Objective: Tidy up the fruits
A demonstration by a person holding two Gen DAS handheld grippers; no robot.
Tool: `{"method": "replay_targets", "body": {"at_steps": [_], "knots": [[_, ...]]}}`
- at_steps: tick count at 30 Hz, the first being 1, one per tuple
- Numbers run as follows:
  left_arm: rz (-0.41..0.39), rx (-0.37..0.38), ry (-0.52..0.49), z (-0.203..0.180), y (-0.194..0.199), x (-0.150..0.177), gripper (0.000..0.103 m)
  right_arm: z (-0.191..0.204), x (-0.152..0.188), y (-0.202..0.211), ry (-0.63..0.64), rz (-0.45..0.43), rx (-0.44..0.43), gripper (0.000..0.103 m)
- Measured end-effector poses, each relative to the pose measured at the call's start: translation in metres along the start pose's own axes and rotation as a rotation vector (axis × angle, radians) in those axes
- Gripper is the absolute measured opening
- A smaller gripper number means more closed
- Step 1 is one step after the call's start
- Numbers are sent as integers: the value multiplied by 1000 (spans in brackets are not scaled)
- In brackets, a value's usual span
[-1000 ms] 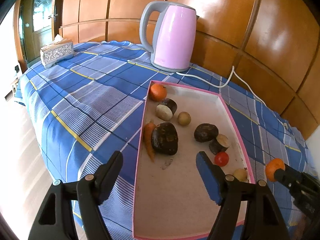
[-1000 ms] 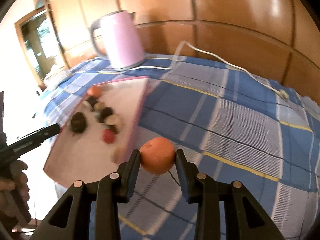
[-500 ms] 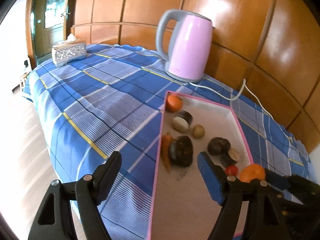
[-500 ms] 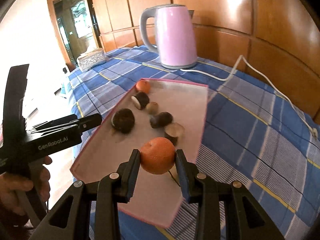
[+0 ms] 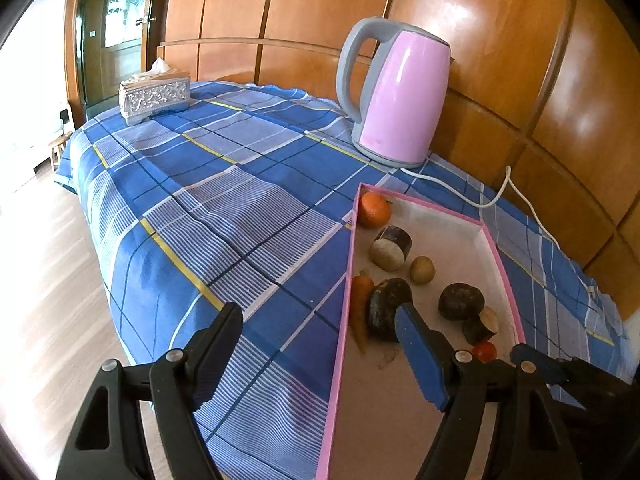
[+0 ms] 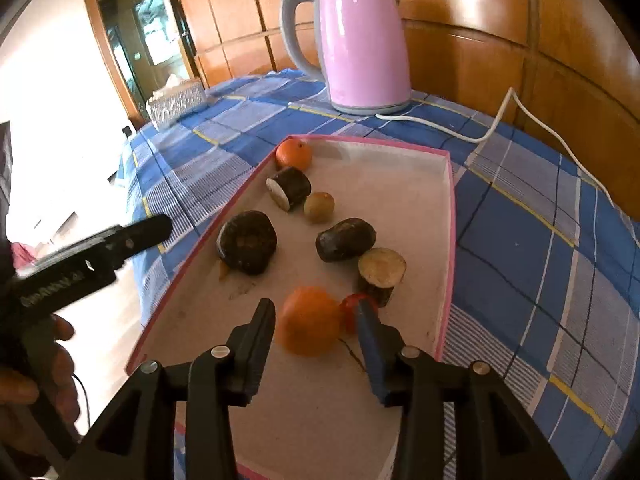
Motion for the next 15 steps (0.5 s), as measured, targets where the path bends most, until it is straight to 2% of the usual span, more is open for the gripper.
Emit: {"method": "replay_targets", "body": {"at_steps": [7, 10, 13, 15], "knots": [[2, 5, -36, -12, 4, 5, 82, -12, 8, 16, -64, -31, 28, 44], [4, 15, -65, -22, 7, 9, 82, -15, 11, 25, -80, -57, 85, 44], [-6, 15, -92, -29, 13, 14, 91, -15, 15, 35, -89, -95, 156, 44], [-20, 19, -105, -33, 19, 19, 93, -15, 17, 42, -97, -122, 196, 44]]}}
Point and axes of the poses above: each gripper's, at about its wrist camera, not at the fingertips, and y roughly against the way its jaws point, z to its left, x to its underside, the point moved 1 cm from there along -y, roughly the way its jaws point, and after that the axes turned 1 degree about z, right-handed, at the moved point
